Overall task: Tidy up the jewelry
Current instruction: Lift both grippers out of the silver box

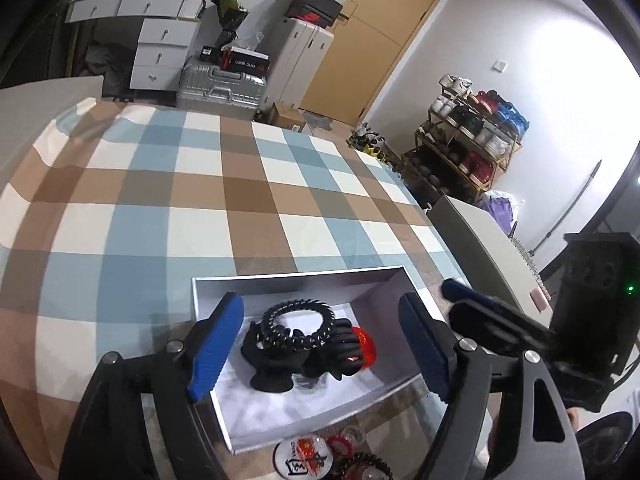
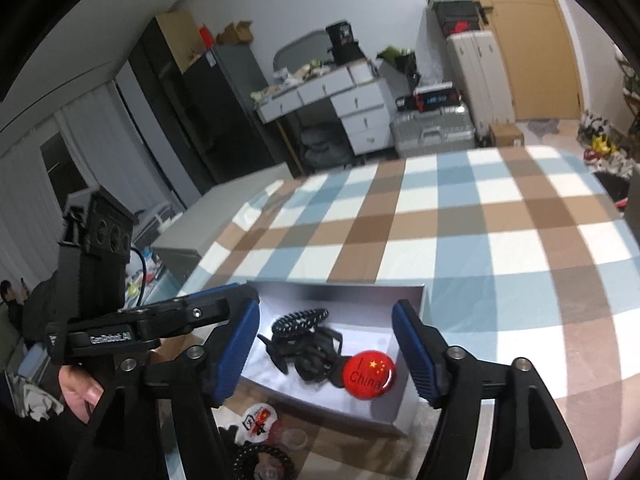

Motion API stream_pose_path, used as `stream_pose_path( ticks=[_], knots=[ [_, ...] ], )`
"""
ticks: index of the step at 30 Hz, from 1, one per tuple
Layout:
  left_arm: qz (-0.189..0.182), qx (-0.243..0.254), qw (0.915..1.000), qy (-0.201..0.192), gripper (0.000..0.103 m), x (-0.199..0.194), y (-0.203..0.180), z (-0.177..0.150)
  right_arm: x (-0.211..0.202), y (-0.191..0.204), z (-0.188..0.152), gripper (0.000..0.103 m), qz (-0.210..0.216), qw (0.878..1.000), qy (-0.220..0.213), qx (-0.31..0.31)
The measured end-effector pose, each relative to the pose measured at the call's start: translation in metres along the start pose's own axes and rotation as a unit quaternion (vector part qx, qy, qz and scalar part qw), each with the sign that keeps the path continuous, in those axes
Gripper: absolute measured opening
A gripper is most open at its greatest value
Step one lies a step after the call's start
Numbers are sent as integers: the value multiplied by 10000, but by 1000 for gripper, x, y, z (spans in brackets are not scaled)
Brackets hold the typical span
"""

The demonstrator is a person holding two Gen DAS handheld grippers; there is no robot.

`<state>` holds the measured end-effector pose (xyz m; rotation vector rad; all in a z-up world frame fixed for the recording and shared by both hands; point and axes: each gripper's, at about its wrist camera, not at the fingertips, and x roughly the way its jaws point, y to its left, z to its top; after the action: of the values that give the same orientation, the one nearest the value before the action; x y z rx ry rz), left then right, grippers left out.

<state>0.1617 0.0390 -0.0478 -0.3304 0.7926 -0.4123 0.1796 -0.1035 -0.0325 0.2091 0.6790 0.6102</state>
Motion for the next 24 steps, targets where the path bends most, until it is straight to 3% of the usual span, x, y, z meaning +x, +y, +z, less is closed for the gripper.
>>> stream_pose_path(
  ticks=[6,8,10,18,22,24],
  knots=[
    [340,97,9992,-188,77,-19,-2,-10,-25,10,-2,80,-95,9995,-286,-81],
    [709,93,9968,-352,84,-24,0,-16,-30,14,-4,89,-189,9992,-324,-128],
    [983,87,9939,-488,85,-31,2,-26,-35,20,-9,91,-363,9984,-374,-241],
    [1336,118,9885,-703,85,-51,0,-54,-50,32,-35,98,-427,9981,-326,-302],
    [1553,159,9842,-834,99,-58,-1,-69,-53,35,-49,99,-397,9985,-231,-282],
    [1636,203,9826,-852,100,-60,-2,-78,-52,38,-56,99,-399,9987,-139,-286]
  ],
)
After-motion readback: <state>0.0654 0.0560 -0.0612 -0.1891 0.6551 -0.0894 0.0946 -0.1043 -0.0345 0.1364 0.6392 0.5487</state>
